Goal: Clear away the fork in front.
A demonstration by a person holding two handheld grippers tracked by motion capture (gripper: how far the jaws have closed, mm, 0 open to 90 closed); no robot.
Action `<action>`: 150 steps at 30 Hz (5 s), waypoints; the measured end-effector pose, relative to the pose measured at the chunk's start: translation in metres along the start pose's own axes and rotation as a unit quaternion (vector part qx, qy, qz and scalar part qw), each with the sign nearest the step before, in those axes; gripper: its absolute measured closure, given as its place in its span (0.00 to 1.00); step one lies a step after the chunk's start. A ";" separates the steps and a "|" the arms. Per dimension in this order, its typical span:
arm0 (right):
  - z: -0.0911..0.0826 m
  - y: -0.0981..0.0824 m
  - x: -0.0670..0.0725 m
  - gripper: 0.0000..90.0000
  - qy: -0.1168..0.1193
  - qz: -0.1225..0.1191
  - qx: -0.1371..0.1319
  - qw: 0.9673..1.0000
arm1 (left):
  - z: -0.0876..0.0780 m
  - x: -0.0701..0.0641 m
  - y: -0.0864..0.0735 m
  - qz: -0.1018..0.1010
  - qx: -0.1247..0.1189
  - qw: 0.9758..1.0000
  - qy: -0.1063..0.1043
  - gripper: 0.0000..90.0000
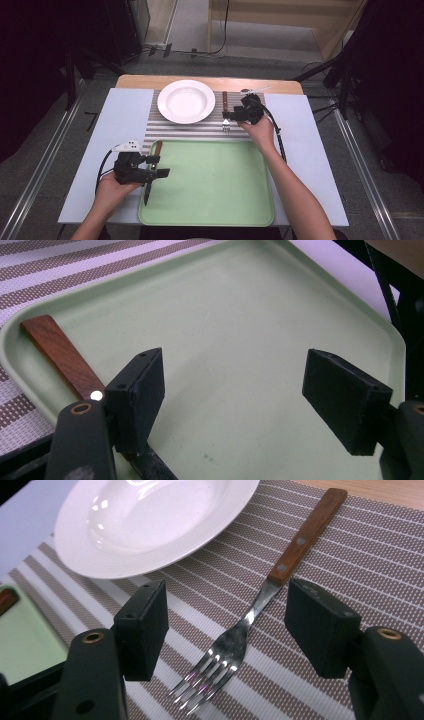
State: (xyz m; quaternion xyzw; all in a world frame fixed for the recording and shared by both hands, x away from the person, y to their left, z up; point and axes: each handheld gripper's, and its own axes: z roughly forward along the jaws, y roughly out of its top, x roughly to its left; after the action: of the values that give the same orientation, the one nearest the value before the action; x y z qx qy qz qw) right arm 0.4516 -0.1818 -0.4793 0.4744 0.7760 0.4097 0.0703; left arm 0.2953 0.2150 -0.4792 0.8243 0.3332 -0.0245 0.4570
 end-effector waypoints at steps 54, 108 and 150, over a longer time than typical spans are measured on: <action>0.069 0.014 0.009 0.80 -0.179 0.047 0.015 0.983 | 0.000 0.002 0.000 0.004 0.002 1.000 0.005 0.27; 0.044 0.015 -0.017 0.85 -0.113 0.087 0.005 0.990 | 0.000 0.006 0.000 -0.005 0.004 1.000 0.003 0.28; -0.040 0.008 0.027 0.85 -0.016 0.025 -0.001 1.000 | -0.001 -0.001 0.023 -0.010 -0.030 0.999 0.001 0.30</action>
State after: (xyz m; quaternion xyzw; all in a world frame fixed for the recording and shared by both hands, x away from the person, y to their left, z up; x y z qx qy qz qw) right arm 0.4227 -0.1809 -0.4399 0.5005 0.7622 0.4042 0.0728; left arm 0.3074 0.2070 -0.4619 0.8068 0.3425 -0.0188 0.4811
